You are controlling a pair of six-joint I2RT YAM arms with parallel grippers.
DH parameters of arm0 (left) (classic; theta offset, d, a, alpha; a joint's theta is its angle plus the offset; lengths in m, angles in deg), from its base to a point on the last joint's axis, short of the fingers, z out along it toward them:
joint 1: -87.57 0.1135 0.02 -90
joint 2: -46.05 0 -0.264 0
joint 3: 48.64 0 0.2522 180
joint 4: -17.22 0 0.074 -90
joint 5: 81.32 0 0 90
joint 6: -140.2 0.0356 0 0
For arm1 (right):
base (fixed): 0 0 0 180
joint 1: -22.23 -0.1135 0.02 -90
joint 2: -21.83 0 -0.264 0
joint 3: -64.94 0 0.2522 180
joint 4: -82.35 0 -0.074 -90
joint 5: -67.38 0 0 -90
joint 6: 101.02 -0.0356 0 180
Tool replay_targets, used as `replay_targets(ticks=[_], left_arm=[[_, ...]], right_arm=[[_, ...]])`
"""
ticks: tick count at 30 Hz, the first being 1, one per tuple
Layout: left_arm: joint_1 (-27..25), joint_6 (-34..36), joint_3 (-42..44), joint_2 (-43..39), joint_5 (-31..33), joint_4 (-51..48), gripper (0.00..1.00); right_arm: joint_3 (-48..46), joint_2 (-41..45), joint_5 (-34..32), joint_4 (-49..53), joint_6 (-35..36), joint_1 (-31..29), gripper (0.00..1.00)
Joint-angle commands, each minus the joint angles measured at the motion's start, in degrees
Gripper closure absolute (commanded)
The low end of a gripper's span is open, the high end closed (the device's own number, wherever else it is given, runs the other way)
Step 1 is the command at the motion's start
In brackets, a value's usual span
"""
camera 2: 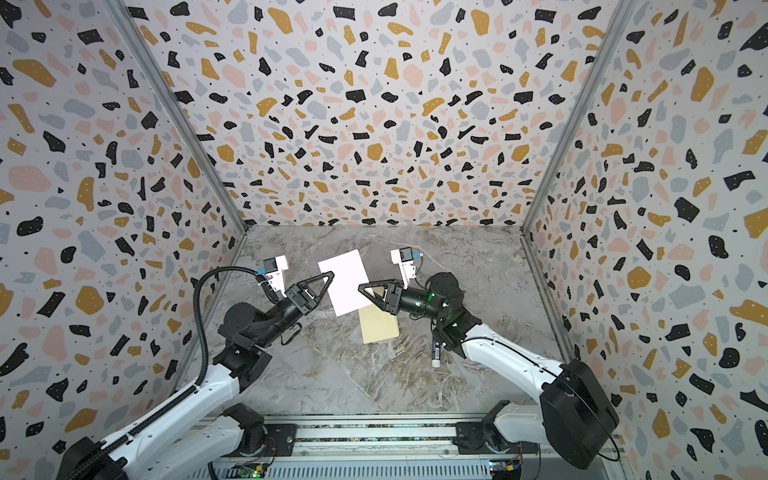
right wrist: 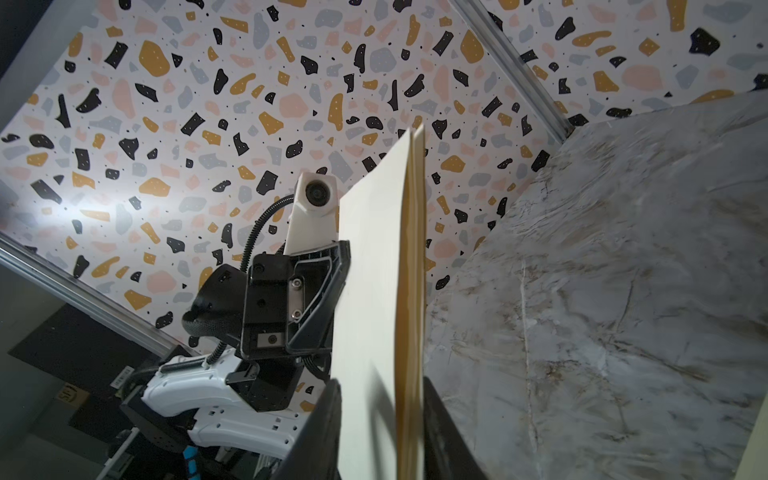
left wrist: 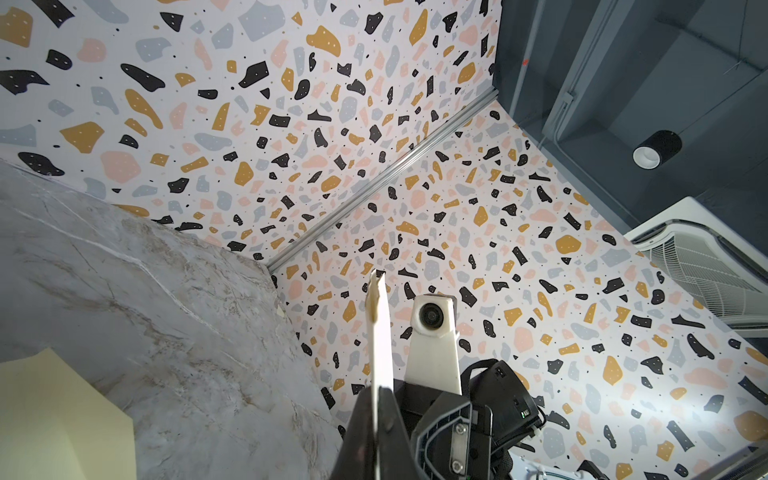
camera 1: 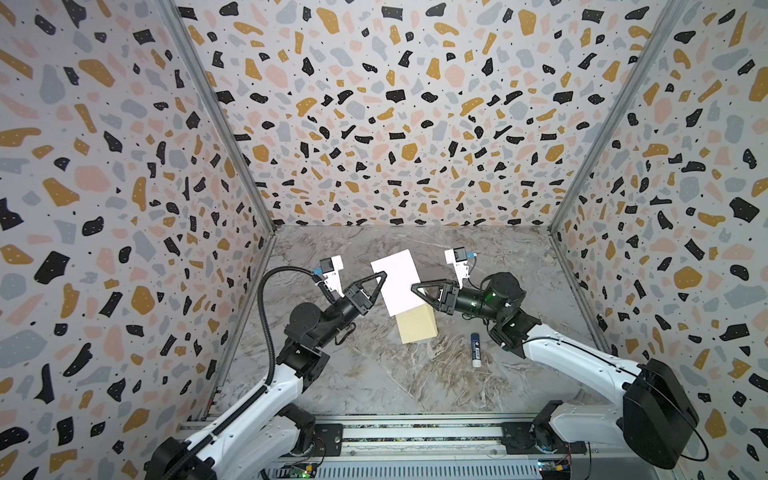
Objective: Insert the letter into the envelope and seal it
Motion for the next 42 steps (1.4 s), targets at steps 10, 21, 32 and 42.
replay_targets(ticks=[10,21,32,42], left_arm=[[-2.0,9.5,-3.3,-0.4,2.4,-6.9,1.0],[-2.9,17.4,-3.4,0.8,6.6,-15.7,0.54],[-3.0,20.7,-0.3,6.1,10.8,-19.7,0.35],[-4.9,20.3,1.6,14.8,12.2,-16.5,0.3]], right_arm=[[2.4,0.4,-2.7,1.6,1.7,-0.2,1.0],[3.2,3.2,-12.5,17.3,14.5,-0.2,1.0],[6.1,0.2,-25.5,33.1,27.1,0.9,1.0],[10.6,-7.9,-34.4,38.2,33.2,1.5,1.0]])
